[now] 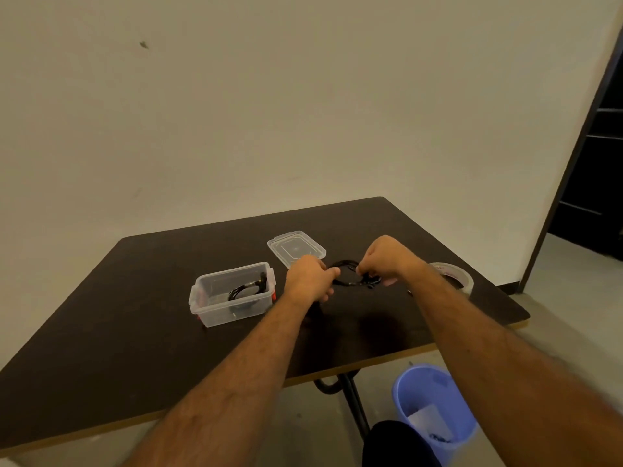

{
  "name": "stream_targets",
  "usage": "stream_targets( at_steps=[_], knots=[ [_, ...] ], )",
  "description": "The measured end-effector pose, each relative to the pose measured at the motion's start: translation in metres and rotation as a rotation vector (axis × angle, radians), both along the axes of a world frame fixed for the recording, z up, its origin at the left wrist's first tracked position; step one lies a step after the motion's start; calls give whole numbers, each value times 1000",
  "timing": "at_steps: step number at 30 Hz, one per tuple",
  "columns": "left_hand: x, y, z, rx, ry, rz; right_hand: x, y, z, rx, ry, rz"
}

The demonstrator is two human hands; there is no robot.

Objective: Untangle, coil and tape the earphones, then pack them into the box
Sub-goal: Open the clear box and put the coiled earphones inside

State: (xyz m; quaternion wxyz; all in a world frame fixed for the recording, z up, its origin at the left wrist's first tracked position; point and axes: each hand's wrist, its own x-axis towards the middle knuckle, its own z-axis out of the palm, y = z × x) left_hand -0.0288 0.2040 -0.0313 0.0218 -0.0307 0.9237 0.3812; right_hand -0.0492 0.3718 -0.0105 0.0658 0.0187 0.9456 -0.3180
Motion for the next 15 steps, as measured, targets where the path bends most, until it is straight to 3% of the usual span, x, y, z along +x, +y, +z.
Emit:
stream_targets(
  at_steps=[5, 11, 15],
  knots=[
    [2, -37, 23, 257, 121, 72, -3, -36, 25, -66, 120, 38],
    [0, -116, 31, 273, 142, 219, -12, -117, 30, -93, 137, 136],
    [2, -165, 23, 185, 126, 299, -19, -170, 26, -82, 138, 198]
  ],
)
